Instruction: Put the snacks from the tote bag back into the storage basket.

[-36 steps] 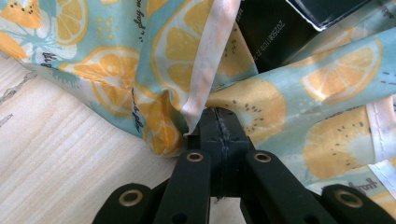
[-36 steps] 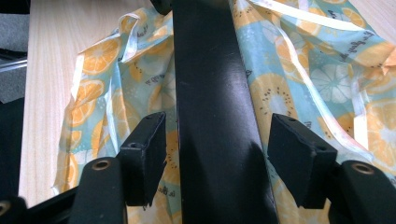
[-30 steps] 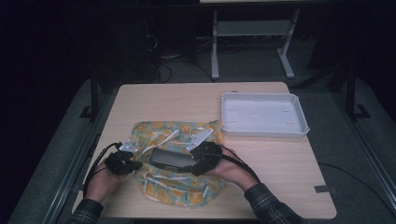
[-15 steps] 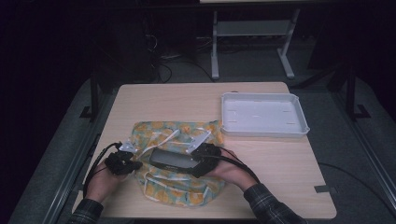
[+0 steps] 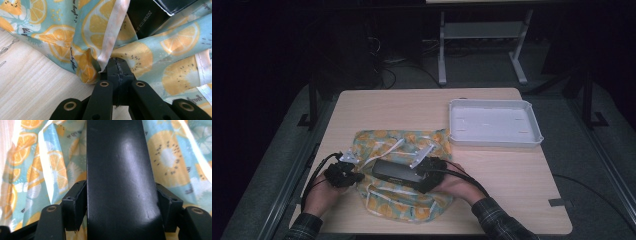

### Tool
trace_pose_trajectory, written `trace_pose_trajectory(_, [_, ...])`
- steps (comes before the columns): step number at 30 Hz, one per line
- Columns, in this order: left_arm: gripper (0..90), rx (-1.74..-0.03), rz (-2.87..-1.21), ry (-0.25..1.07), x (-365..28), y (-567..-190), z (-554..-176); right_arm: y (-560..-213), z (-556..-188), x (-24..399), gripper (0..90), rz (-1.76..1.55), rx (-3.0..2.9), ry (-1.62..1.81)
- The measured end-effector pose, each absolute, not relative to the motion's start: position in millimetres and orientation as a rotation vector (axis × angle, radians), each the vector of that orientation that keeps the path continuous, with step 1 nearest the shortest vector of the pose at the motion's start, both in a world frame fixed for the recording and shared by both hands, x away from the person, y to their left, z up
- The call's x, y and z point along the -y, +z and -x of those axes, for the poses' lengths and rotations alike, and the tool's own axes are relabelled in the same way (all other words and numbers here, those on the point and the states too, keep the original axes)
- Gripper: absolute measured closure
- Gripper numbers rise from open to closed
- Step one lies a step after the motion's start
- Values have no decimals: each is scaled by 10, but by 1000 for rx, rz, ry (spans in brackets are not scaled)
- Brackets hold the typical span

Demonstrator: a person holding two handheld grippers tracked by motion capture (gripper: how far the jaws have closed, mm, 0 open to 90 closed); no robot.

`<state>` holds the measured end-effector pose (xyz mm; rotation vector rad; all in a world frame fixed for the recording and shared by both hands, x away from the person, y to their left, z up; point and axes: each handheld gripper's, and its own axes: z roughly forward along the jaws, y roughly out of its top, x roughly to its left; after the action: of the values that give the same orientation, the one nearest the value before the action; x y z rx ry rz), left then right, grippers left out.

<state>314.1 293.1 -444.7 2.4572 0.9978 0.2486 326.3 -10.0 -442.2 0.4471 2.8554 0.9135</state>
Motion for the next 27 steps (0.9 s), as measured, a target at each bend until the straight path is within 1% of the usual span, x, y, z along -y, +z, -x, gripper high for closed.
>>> trace_pose_trajectory(5, [899, -999, -2452, 251, -2928, -4450, -3140, -4495, -3269, 82, 365, -459, -2884, 887])
trace_pose_trajectory(12, [899, -999, -2452, 251, -2928, -4450, -3139, -4490, -3265, 87, 408, -432, -2875, 880])
trace_pose_trajectory(22, [899, -994, -2458, 250, -2931, -4447, -3141, -4456, -3254, 100, 418, -421, -2873, 899])
trace_pose_trajectory(27, [899, -994, -2458, 249, -2932, -4447, -3142, -4386, -3240, 129, 419, -429, -2867, 934])
